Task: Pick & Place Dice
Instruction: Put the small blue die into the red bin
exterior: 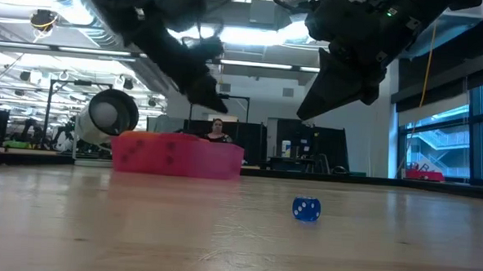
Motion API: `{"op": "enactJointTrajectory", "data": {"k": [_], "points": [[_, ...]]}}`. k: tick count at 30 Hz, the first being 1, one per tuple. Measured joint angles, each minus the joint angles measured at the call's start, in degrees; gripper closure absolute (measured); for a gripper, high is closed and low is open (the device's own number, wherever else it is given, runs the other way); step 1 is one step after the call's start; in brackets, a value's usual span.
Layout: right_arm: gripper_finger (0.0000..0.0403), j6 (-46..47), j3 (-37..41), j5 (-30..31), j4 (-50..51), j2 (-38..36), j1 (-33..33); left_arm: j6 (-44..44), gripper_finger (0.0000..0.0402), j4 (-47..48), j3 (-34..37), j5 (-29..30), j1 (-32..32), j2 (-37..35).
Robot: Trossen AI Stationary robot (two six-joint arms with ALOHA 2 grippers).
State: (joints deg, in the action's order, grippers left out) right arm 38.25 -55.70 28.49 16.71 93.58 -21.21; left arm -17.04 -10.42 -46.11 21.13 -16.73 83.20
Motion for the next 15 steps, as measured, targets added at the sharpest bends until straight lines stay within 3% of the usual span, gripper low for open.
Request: {"op": "enactJointTrajectory", "data": {"k": [4, 8, 15], "points": [[0.0387, -0.10, 0.00, -0.08, 0.00, 0.00, 0.00, 3.11, 0.0290, 4.43, 0.00, -1.84, 4.22, -4.20], [0.0387, -0.18, 0.00, -4.58, -0.11, 0.00, -0.02, 3.88, 0.0295, 8.43, -0.04, -3.69, 8.72, -7.60], [0.0387, -4.63, 0.00, -9.58, -2.67, 0.00, -2.95, 7.89, 0.0310, 15.53, -0.04, -2.27, 16.98, -13.48]]}}
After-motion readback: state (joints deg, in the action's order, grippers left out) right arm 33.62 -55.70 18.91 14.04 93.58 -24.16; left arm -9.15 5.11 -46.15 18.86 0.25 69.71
